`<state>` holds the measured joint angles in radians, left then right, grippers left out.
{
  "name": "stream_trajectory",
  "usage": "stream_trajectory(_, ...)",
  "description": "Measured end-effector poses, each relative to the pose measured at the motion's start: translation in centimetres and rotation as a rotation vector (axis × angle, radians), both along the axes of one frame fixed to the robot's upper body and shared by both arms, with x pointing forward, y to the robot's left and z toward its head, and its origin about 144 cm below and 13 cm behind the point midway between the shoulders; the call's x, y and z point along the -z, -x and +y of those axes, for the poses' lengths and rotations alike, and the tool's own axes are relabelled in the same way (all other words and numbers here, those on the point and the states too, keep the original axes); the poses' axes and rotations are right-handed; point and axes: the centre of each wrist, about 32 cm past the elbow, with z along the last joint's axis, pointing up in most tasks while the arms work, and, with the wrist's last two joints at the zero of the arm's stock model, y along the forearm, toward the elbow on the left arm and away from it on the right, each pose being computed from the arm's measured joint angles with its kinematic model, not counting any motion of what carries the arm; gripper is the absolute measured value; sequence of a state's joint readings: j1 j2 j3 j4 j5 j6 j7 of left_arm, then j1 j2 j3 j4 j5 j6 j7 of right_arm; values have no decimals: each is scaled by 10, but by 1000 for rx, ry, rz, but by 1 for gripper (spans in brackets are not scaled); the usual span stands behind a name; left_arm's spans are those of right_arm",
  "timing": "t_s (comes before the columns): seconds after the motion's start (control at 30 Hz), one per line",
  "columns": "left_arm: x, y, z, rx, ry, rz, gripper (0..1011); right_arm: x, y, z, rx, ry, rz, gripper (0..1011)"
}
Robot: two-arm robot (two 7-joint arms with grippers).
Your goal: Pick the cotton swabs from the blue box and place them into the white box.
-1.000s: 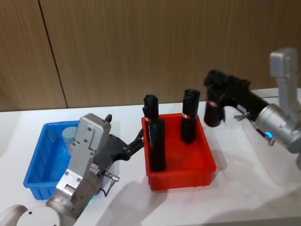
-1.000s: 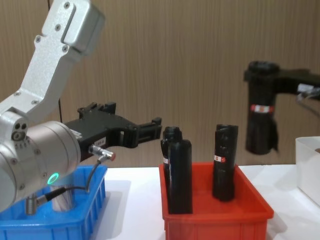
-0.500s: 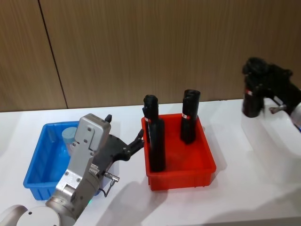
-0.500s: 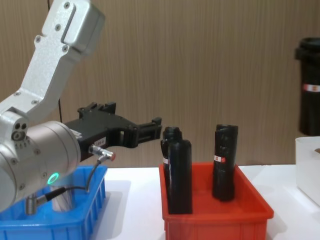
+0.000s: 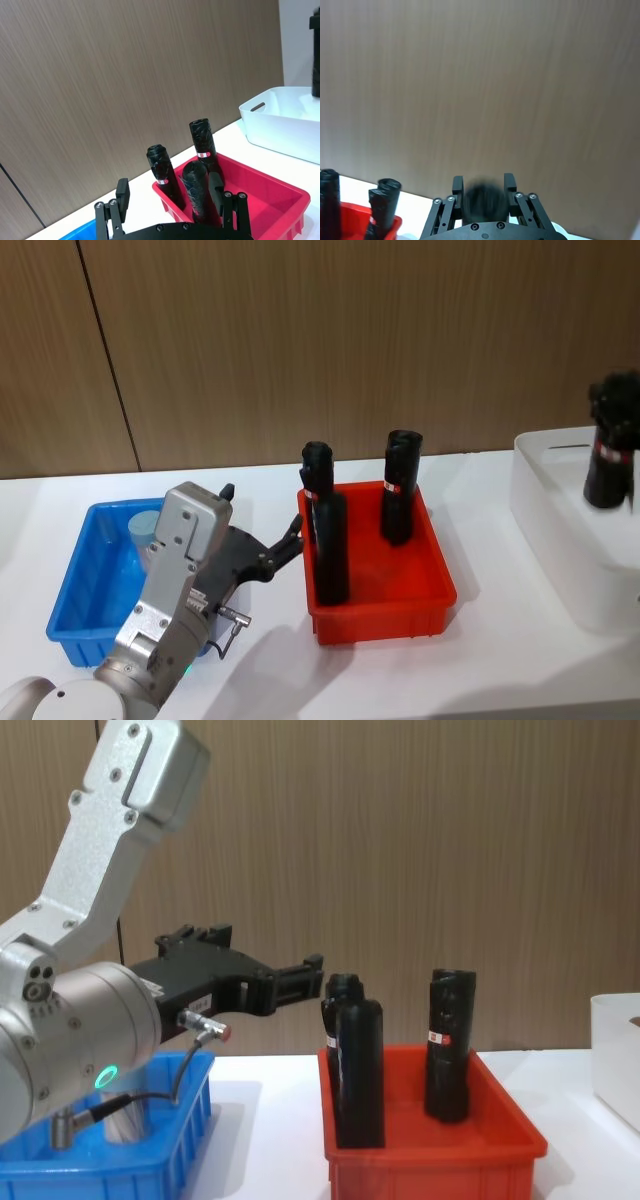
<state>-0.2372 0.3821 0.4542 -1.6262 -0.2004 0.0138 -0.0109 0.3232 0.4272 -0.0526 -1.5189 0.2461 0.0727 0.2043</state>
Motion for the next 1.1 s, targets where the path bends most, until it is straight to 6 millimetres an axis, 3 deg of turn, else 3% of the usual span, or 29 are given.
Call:
stream_trajectory(0.4,0,0,0,0,0,0,999,1,5,-12,44,11,2,835)
stream_trajectory(0.67,0,0,0,0,0,0,999,1,9,-16,50,15,-6,1002)
stream_trajectory(1.1,0,0,0,0,0,0,1000,0,11,-18,51,17,-14,1002)
